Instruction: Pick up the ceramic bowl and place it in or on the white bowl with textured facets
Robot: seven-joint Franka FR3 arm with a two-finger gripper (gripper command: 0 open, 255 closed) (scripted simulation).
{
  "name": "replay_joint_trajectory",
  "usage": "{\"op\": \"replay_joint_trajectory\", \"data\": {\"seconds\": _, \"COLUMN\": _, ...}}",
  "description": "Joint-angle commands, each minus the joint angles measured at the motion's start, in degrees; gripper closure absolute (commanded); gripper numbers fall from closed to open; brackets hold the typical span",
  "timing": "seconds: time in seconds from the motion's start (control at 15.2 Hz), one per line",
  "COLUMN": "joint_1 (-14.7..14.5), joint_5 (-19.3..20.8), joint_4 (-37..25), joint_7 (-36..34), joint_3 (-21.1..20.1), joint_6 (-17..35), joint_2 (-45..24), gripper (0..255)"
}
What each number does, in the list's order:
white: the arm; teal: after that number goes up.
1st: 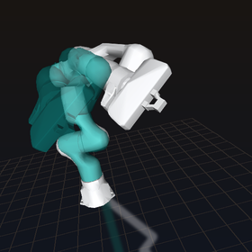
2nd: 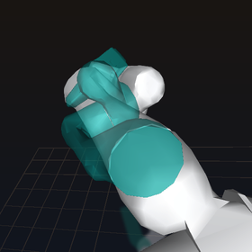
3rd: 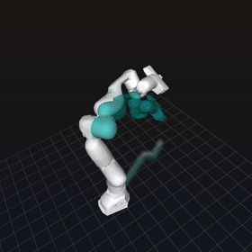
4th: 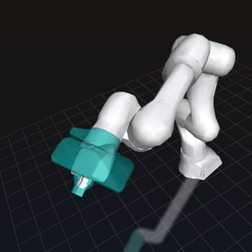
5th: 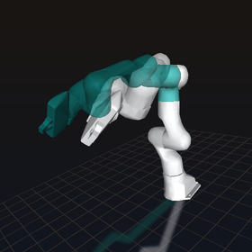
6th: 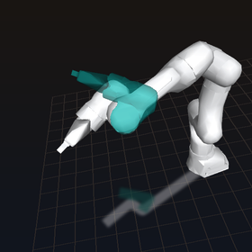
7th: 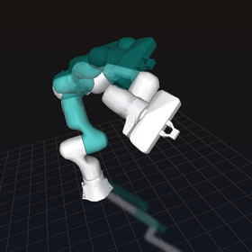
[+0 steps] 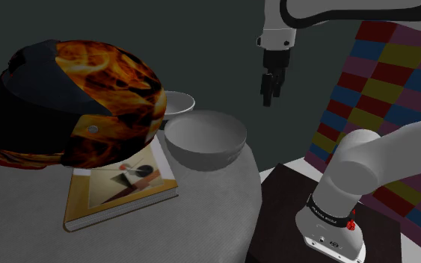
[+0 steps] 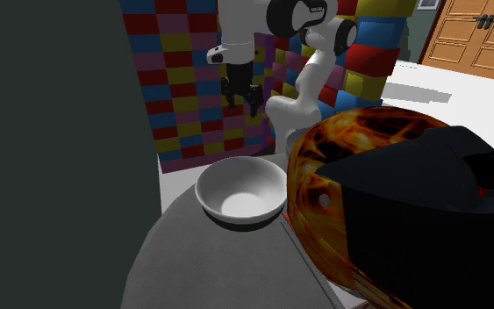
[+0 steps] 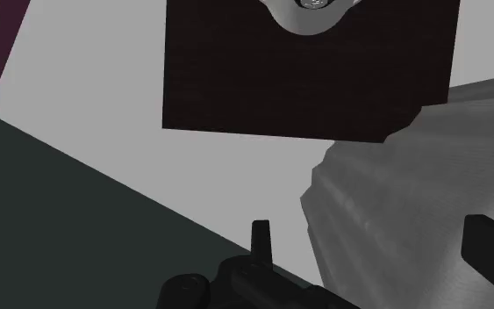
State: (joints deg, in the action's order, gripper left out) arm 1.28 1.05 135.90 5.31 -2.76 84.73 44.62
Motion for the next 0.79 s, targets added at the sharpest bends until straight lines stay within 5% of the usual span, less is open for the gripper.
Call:
{"op": "replay_joint_trajectory", "data": {"seconds": 0.0, "joint_1": 0.0, "joint_5": 0.0, "joint_4": 0.0, "joint_7": 0.0, "joint_3": 0.0, "joint_6": 0.0, "joint_2": 0.0, "gripper": 0}}
{"op": "replay_joint_trajectory", "data": {"seconds": 0.73, "joint_1": -0.6, "joint_5": -11.8, "joint_4": -10.8, "joint_7": -14.4, "joint_3": -5.5, "joint_6": 10.3, "joint_2": -17.3, "gripper": 0}}
